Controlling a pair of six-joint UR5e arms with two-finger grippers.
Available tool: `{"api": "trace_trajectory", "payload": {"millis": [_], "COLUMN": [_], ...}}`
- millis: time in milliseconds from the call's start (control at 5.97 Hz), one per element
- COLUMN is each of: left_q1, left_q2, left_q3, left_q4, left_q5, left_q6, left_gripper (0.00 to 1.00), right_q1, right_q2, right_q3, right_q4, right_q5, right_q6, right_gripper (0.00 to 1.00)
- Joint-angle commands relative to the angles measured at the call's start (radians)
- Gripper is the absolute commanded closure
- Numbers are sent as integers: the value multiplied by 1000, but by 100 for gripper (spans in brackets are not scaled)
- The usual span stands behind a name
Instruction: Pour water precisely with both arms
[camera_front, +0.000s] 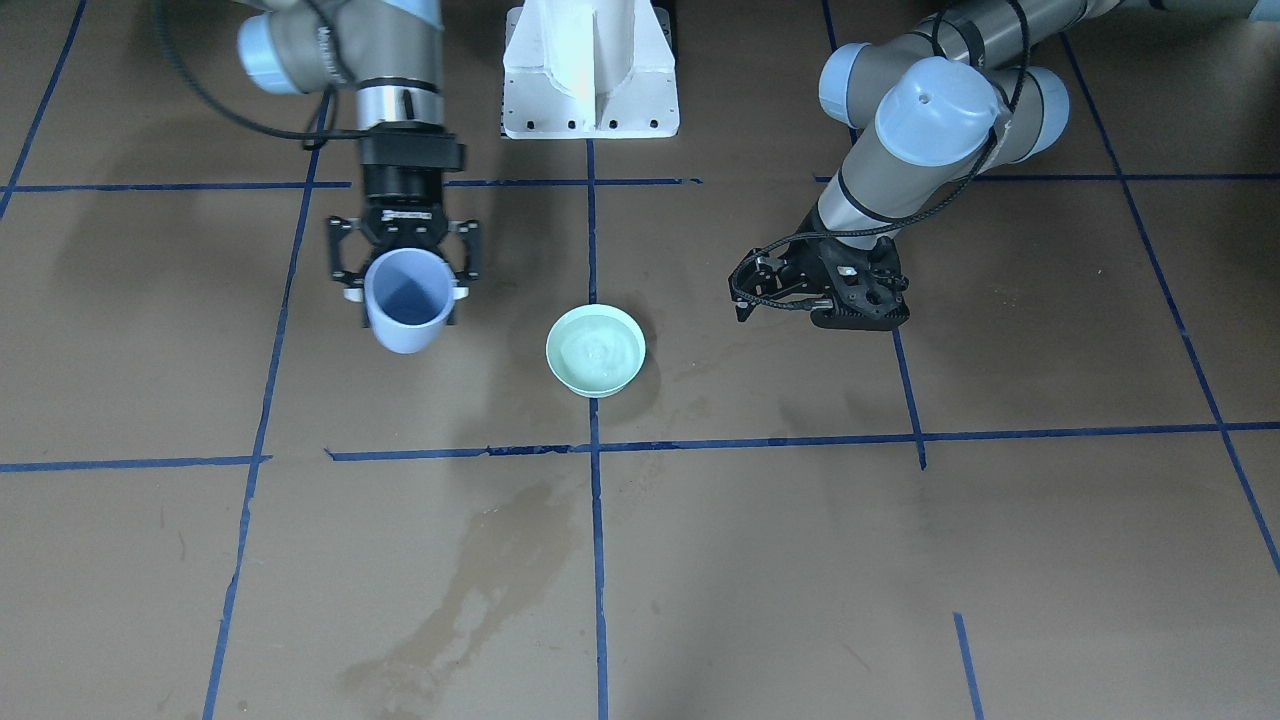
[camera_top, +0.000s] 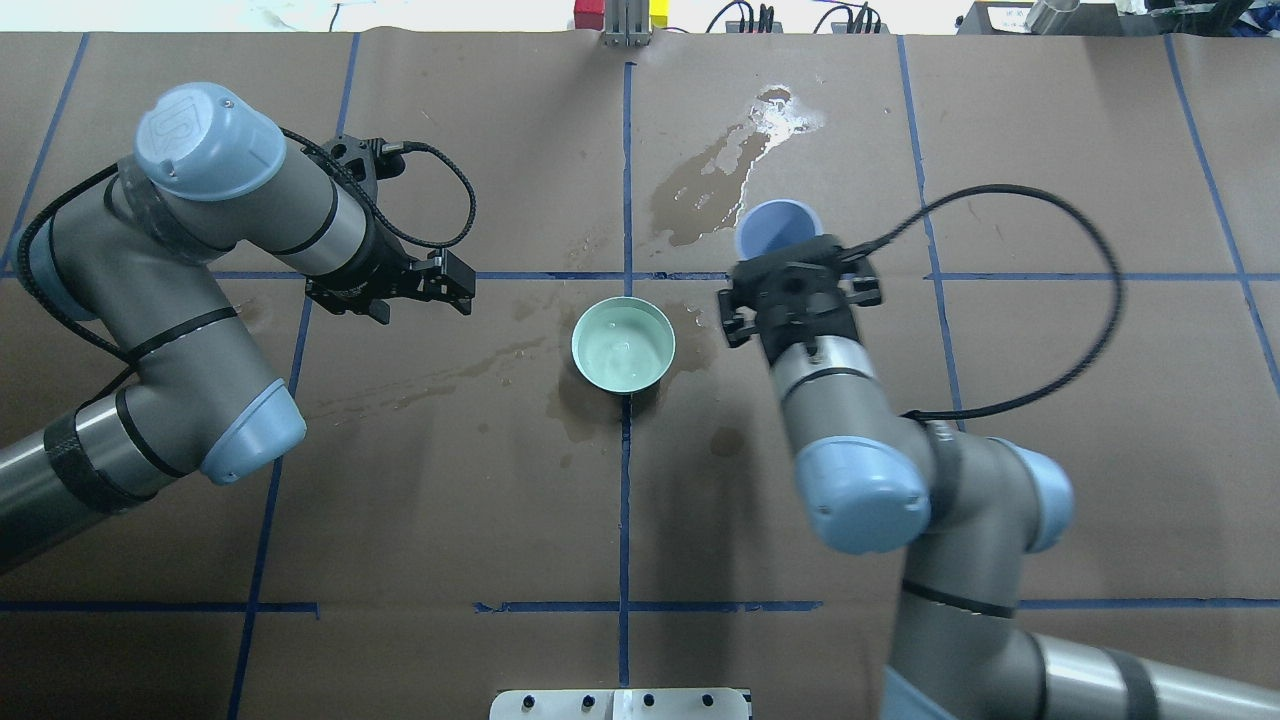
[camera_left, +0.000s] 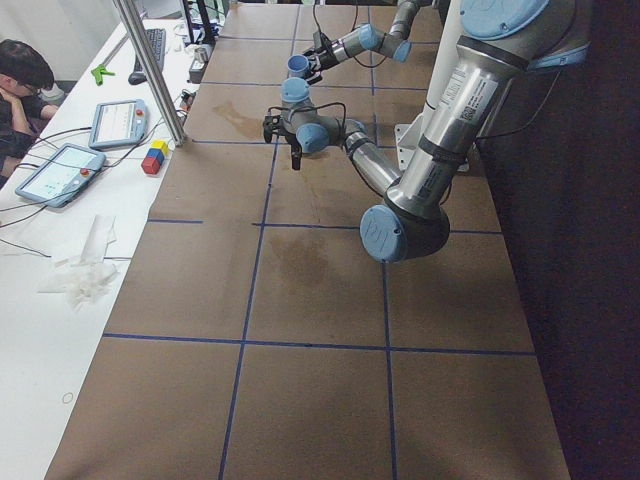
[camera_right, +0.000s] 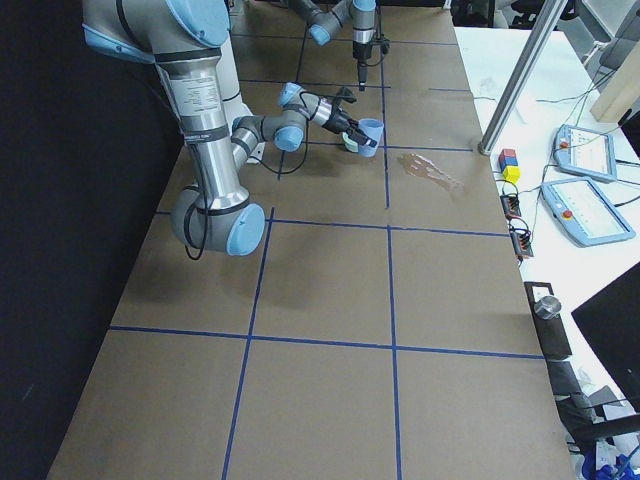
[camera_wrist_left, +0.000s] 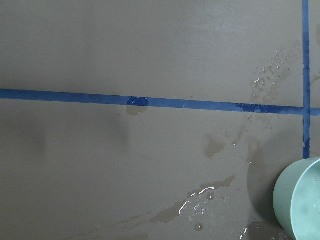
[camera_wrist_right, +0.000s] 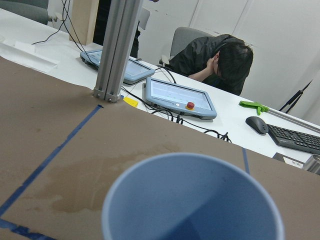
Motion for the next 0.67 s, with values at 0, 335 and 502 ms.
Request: {"api": "trace_trajectory", "payload": {"millis": [0, 335, 502], "left_q1": [0, 0, 0], "left_q2": [0, -2, -2], "left_q3": [0, 0, 0], "left_q4": [0, 0, 0], "left_q5": [1, 1, 1], "left_q6": [1, 0, 0], "left_gripper": [0, 0, 0], "right_q1": [25, 40, 47], "right_q2": [-248, -417, -419], "right_q3": [11, -32, -143], "right_q4": [320, 551, 690], "right_q5": [2, 19, 21], "right_q6": [1, 2, -5], "right_gripper": [100, 100, 100]}}
